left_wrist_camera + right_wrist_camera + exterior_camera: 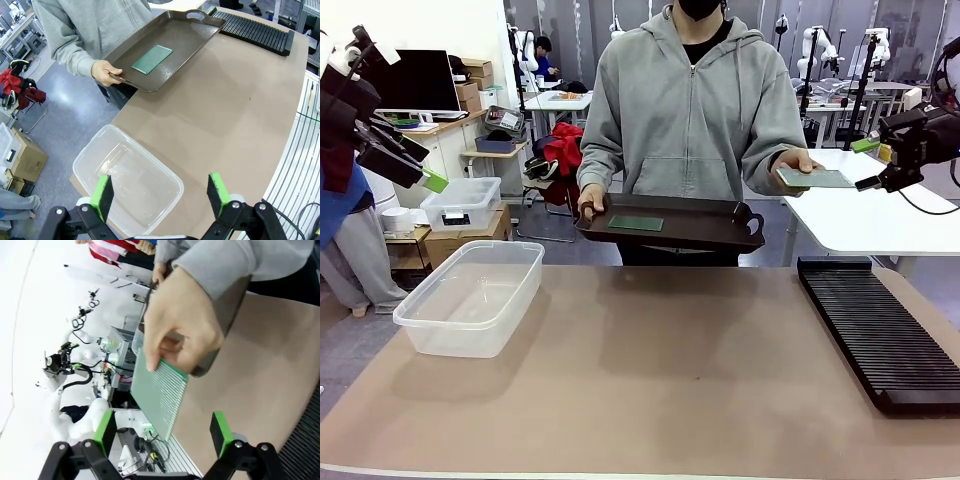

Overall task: Sort PCBs into racks and boxes based on the side picked up.
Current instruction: Pick up the Blank PCB handed by the Human.

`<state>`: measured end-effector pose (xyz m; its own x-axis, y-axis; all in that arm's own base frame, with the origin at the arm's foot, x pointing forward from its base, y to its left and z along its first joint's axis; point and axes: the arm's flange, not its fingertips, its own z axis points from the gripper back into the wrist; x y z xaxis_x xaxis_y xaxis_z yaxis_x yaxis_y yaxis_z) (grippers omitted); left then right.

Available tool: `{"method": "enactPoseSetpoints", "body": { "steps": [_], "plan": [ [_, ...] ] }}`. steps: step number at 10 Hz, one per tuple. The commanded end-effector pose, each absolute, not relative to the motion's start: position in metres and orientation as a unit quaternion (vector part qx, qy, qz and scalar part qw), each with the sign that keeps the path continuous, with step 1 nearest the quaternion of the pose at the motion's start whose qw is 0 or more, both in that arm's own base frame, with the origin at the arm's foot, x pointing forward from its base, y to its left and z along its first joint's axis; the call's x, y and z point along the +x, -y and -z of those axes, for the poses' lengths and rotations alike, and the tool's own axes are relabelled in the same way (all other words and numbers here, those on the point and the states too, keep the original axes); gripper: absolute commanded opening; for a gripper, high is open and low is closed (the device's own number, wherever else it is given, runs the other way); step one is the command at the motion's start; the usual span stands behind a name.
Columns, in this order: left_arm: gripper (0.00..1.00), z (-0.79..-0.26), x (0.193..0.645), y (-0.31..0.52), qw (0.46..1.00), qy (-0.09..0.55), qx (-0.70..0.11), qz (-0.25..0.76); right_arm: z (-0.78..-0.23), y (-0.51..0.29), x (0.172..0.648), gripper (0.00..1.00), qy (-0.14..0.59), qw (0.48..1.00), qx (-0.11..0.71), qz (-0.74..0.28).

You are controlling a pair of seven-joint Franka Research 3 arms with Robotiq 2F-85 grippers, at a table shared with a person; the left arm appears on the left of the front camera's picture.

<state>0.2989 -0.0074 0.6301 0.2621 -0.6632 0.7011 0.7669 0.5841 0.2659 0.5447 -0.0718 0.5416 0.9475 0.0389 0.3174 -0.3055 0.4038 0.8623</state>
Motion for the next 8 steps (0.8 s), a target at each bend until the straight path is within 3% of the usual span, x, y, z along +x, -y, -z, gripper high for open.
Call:
{"method": "enactPoseSetpoints", "body": {
  "steps": [1,8],
  "plan": [
    [1.00,-0.629,0.299,0.007,0.793,0.402,-0.065,0.453,-0.539,0.068,0.556,1.00,0.116,0.805,0.573,-0.103],
    [1.00,-0.629,0.299,0.007,0.793,0.402,-0.065,0.453,-0.515,0.057,0.571,1.00,0.055,0.745,0.659,-0.092]
  ]
}}
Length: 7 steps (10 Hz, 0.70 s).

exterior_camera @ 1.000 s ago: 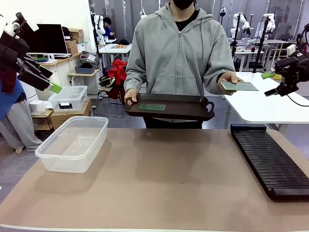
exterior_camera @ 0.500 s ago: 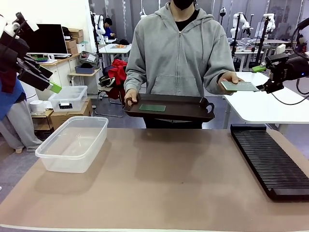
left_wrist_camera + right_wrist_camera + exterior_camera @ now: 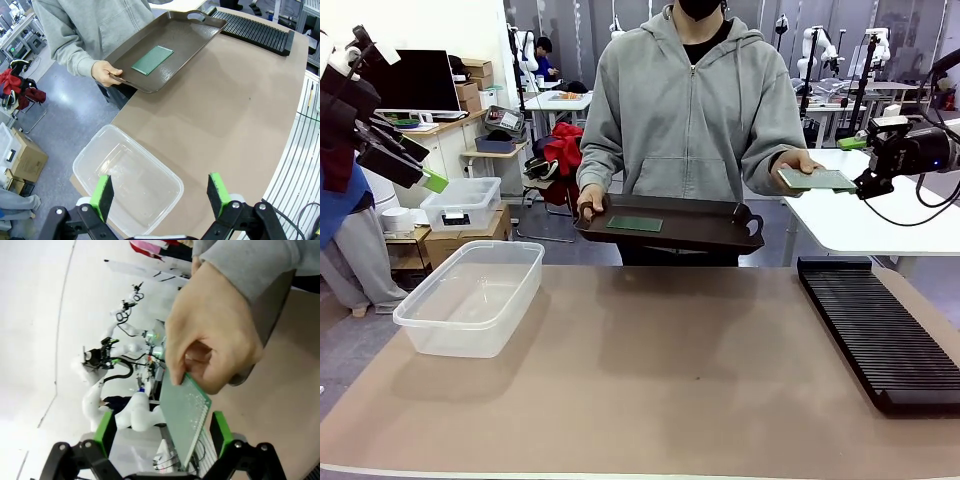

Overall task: Sort PCBs into racks and boxes based on the side picked up.
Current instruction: Pick up the Blank PCB handed by the Human.

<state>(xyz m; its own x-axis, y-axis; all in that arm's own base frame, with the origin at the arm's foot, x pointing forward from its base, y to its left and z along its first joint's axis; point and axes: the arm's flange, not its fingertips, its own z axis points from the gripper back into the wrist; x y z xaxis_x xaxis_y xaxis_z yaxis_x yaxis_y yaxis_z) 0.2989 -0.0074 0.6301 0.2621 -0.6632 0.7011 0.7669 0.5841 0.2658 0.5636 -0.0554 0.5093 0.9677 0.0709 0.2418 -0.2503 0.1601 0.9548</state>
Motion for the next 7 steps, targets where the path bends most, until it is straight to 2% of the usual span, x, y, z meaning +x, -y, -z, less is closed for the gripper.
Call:
{"method": "enactPoseSetpoints", "body": {
  "steps": [1,5,6,7],
  "plan": [
    [1.00,-0.629,0.299,0.007,0.793,0.402,-0.065,0.453,-0.513,0.058,0.572,1.00,0.045,0.736,0.670,-0.087],
    [1.00,-0.629,0.299,0.007,0.793,0.402,-0.065,0.453,-0.494,0.054,0.582,1.00,0.006,0.720,0.690,-0.074],
    [1.00,-0.629,0.299,0.007,0.793,0.402,-0.065,0.453,-0.492,0.054,0.583,0.87,0.004,0.717,0.693,-0.075],
    [1.00,-0.629,0.299,0.007,0.793,0.402,-0.065,0.453,-0.492,0.054,0.583,0.40,0.006,0.708,0.700,-0.095]
  ]
}}
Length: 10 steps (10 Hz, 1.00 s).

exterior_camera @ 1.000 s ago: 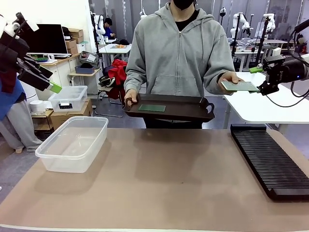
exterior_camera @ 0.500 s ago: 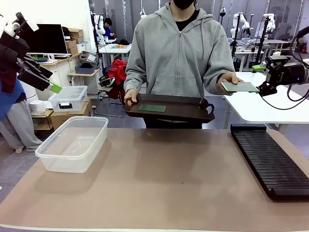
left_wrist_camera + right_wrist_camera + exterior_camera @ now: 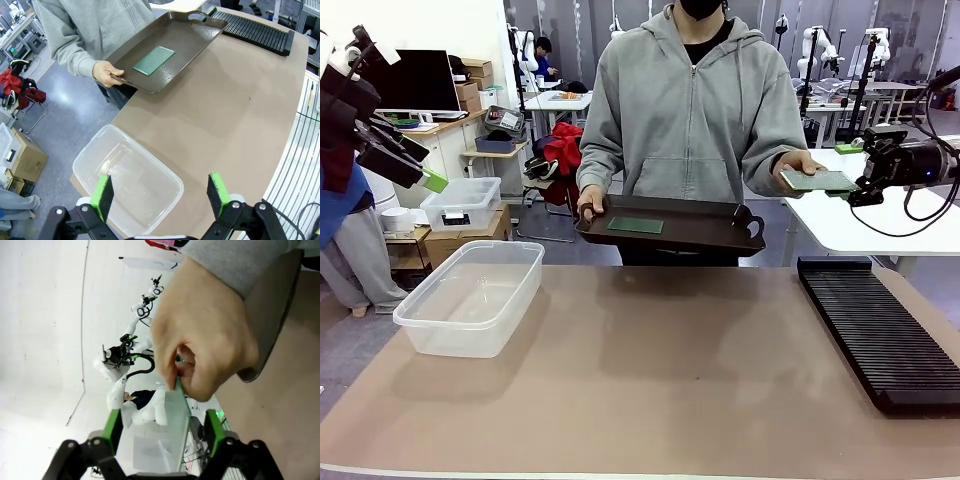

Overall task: Sort PCBs into racks and boxes based on the side picked up.
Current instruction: Pick up the Blank PCB handed by the Human.

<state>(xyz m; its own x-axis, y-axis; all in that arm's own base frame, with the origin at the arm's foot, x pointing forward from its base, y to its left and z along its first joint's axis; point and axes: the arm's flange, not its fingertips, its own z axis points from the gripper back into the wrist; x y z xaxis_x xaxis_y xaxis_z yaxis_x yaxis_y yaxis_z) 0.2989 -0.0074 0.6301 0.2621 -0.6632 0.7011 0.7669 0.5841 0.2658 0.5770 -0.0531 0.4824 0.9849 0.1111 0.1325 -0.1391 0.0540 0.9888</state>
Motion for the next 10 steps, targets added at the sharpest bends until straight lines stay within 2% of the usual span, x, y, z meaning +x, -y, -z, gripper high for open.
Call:
{"method": "enactPoseSetpoints", "body": {
  "steps": [1,2,4,5,6,10],
  "plan": [
    [1.00,-0.6285,0.2989,0.0068,0.793,0.402,-0.065,0.453,-0.4929,0.0540,0.5819,0.27,0.004,0.708,0.700,-0.098],
    [1.00,-0.6285,0.2989,0.0068,0.793,0.402,-0.065,0.453,-0.4925,0.0536,0.5818,0.00,0.004,0.708,0.700,-0.098],
    [1.00,-0.6285,0.2989,0.0068,0.793,0.402,-0.065,0.453,-0.4933,0.0541,0.5804,0.00,-0.003,0.707,0.700,-0.099],
    [1.00,-0.6285,0.2989,0.0068,0.793,0.402,-0.065,0.453,-0.4931,0.0551,0.5793,0.05,-0.011,0.709,0.698,-0.099],
    [1.00,-0.6285,0.2989,0.0068,0.793,0.402,-0.065,0.453,-0.4919,0.0553,0.5782,0.00,-0.019,0.710,0.698,-0.097],
    [1.00,-0.6285,0.2989,0.0068,0.793,0.402,-0.065,0.453,-0.4894,0.0584,0.5773,0.00,-0.031,0.713,0.694,-0.097]
  ]
}}
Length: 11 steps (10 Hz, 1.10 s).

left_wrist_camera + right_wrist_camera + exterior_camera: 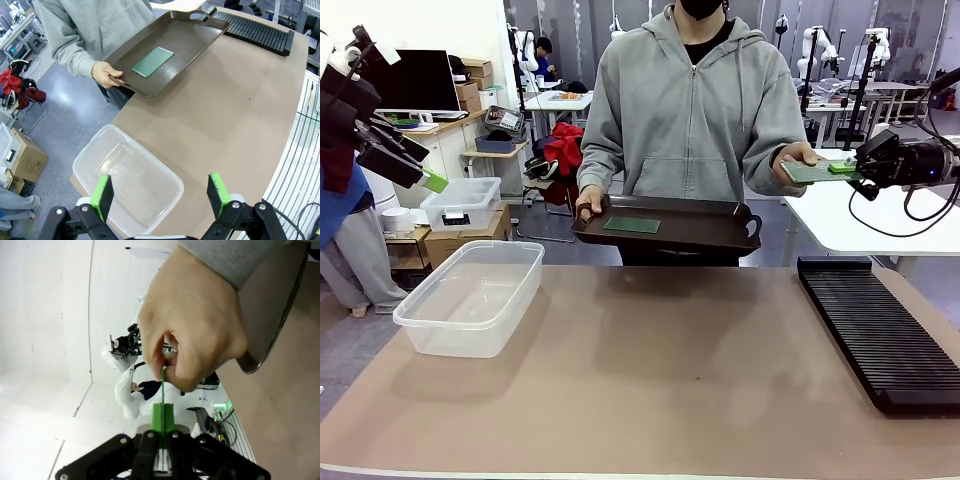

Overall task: Sort PCBs into racks and boxes based on the side picked up.
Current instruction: Pick up the Blank PCB handed by the Human, then if the short side of the Blank PCB is picked up, insert it into the PCB Rack ; if the long side is picked up, place it in the Organizing box.

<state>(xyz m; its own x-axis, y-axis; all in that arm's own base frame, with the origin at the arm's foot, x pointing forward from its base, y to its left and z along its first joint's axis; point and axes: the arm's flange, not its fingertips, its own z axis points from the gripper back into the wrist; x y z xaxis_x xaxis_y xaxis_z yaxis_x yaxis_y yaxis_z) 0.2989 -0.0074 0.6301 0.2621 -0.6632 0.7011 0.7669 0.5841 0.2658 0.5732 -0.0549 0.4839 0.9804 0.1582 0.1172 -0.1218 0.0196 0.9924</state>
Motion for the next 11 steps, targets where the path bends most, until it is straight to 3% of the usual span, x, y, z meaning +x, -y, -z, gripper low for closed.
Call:
{"method": "enactPoseSetpoints", "body": {
  "steps": [1,11],
  "plan": [
    [1.00,-0.6285,0.2989,0.0068,0.793,0.402,-0.065,0.453,-0.4902,0.0585,0.5767,0.00,-0.030,0.713,0.693,-0.099],
    [1.00,-0.6285,0.2989,0.0068,0.793,0.402,-0.065,0.453,-0.4854,0.0560,0.5731,0.00,-0.013,0.714,0.693,-0.100]
  ]
}}
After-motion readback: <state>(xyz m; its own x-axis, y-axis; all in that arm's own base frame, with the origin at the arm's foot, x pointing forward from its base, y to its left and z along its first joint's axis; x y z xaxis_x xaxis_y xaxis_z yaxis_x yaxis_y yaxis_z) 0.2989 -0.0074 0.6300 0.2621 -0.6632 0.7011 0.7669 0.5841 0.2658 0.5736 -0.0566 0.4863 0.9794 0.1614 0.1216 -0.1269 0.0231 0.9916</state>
